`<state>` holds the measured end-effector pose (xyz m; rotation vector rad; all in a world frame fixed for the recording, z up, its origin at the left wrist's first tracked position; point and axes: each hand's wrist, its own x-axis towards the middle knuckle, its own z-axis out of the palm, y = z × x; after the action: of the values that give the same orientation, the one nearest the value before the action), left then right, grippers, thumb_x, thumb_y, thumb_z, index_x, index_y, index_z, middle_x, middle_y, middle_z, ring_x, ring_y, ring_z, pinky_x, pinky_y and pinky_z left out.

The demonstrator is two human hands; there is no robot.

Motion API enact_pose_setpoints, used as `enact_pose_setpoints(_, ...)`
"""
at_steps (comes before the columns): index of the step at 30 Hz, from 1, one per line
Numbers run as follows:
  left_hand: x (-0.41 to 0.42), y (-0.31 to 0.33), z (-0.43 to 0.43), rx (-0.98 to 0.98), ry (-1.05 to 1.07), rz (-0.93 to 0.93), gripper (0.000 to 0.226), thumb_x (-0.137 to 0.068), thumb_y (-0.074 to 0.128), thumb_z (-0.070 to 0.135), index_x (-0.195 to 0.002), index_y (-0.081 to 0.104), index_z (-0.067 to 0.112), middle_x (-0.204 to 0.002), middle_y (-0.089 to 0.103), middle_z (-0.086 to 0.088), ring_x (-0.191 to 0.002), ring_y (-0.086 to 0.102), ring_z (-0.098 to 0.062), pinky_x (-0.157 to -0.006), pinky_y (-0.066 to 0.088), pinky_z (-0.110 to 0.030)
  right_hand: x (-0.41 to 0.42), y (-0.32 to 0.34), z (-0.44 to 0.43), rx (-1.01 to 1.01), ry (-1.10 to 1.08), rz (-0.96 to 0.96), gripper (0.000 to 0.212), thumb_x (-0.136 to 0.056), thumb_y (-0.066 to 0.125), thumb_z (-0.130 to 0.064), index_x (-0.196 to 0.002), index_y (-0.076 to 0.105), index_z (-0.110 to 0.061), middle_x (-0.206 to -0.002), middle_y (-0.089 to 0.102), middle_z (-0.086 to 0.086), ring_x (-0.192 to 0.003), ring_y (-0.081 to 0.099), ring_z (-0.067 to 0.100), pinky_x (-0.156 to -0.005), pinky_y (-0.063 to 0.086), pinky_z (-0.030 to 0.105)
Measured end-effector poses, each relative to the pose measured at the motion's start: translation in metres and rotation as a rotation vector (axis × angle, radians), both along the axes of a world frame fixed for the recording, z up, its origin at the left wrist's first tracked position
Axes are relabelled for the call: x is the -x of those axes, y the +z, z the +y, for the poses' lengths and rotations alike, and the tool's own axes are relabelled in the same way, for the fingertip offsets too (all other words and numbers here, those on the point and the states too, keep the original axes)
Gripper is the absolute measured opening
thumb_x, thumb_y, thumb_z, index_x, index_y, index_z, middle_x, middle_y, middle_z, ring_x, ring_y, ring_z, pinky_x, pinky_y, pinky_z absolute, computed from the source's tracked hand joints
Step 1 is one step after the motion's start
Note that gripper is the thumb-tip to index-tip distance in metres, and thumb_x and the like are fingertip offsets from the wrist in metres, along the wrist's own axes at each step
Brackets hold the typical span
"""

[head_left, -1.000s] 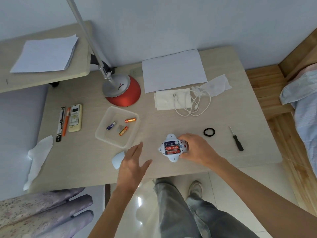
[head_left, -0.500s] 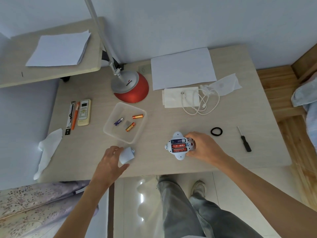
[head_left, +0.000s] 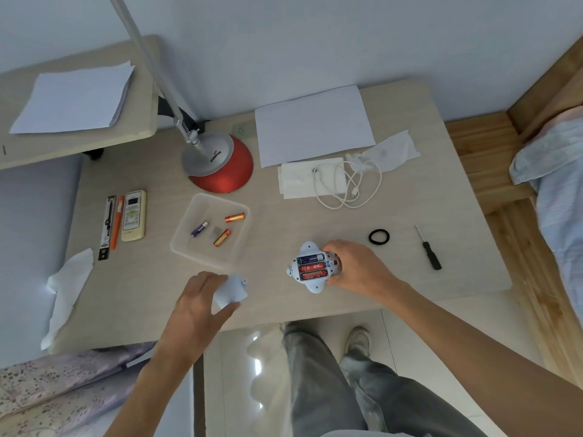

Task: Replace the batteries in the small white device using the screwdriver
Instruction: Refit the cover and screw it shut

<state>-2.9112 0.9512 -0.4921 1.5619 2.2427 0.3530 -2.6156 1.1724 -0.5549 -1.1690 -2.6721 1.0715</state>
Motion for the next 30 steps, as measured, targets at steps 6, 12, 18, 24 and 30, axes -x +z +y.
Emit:
enact_pose_setpoints(6, -0.056, 0.039, 0.053, -0.113, -0.159, -0.01, 0.056, -0.083, 0.092, 0.024, -0.132, 0.069, 0.011, -0.125, 0.063, -0.003, -0.114, 0.064, -0.022, -0.096, 0.058, -0.035, 0.0, 0.0, -0.001, 0.001, -0.009, 0.021, 0.042, -0.078, 0.086, -0.044, -0.111, 0.066, -0.027, -0.093, 0.068, -0.011, -0.077, 0.061, 0.008, -0.069, 0.052, 0.026)
enact_pose_setpoints(12, -0.095, 0.042, 0.102, -0.116, -0.304, 0.023, 0.054, -0.083, 0.091, 0.024, -0.13, 0.069, 0.008, -0.118, 0.063, -0.007, -0.106, 0.061, -0.025, -0.086, 0.058, -0.036, 0.002, 0.002, -0.001, -0.007, -0.012, 0.022, 0.038, -0.078, 0.082, -0.043, -0.106, 0.065, -0.023, -0.089, 0.066, -0.009, -0.076, 0.062, 0.013, -0.068, 0.053, 0.031)
enact_pose_setpoints(18, -0.106, 0.015, 0.122, -0.042, -0.336, 0.044, 0.048, -0.088, 0.081, 0.032, -0.13, 0.067, 0.011, -0.118, 0.06, -0.004, -0.109, 0.056, -0.023, -0.084, 0.057, -0.038, 0.001, -0.001, -0.003, -0.008, -0.036, 0.031, 0.036, -0.078, 0.078, -0.046, -0.101, 0.065, -0.023, -0.088, 0.065, -0.008, -0.077, 0.063, 0.018, -0.068, 0.053, 0.035)
enact_pose_setpoints(24, -0.111, -0.014, 0.126, 0.028, -0.325, 0.003, 0.054, -0.084, 0.085, 0.032, -0.131, 0.067, 0.011, -0.128, 0.062, -0.005, -0.115, 0.058, -0.025, -0.086, 0.06, -0.043, 0.002, -0.002, -0.003, -0.001, -0.05, 0.036, 0.037, -0.078, 0.08, -0.043, -0.107, 0.066, -0.025, -0.092, 0.069, -0.008, -0.079, 0.065, 0.016, -0.069, 0.056, 0.035)
enact_pose_setpoints(30, -0.109, -0.027, 0.126, 0.002, -0.304, 0.0, 0.051, -0.084, 0.085, 0.035, -0.129, 0.07, 0.014, -0.123, 0.061, -0.003, -0.111, 0.055, -0.023, -0.081, 0.058, -0.037, 0.002, -0.004, -0.003, -0.01, -0.06, 0.029, 0.037, -0.076, 0.08, -0.047, -0.103, 0.064, -0.027, -0.089, 0.067, -0.01, -0.076, 0.063, 0.014, -0.066, 0.053, 0.03)
